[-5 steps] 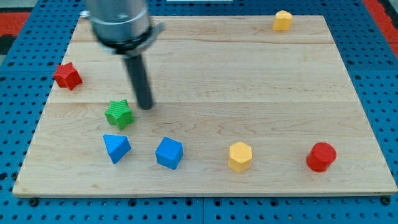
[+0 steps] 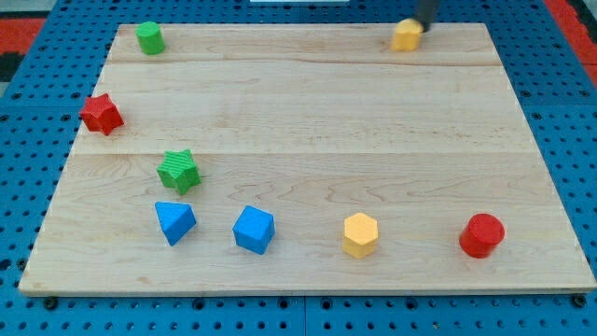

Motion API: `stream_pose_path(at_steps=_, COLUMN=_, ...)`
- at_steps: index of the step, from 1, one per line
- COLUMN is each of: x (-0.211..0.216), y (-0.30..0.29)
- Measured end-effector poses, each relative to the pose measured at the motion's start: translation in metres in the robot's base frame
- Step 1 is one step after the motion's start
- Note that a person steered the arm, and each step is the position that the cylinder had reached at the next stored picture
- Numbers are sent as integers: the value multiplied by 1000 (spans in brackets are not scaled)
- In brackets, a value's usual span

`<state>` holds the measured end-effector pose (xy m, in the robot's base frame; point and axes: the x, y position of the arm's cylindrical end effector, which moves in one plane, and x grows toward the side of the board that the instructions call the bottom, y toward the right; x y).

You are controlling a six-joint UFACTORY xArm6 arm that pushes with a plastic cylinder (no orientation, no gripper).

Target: Move the yellow heart above the green star

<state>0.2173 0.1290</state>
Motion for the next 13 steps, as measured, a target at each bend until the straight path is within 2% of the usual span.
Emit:
stream_pose_path(at_steps=1, x=74, y=-123)
stream_pose_path(at_steps=2, x=136, y=-208)
stream_pose_path(at_steps=3, x=158, y=-259)
stream_pose_path(at_steps=4, x=141, y=-162)
stream_pose_path(at_steps=5, x=134, y=-141)
stream_pose_path(at_steps=7, x=167, y=-35)
stream_pose_path(at_steps=9, x=211, y=-80)
stream_pose_path(at_steps=10, x=192, y=-127)
stream_pose_path(at_steps=11, x=187, y=-64)
stream_pose_path(at_steps=12, x=167, y=-97)
stream_pose_path(at_steps=13, x=171, y=-174)
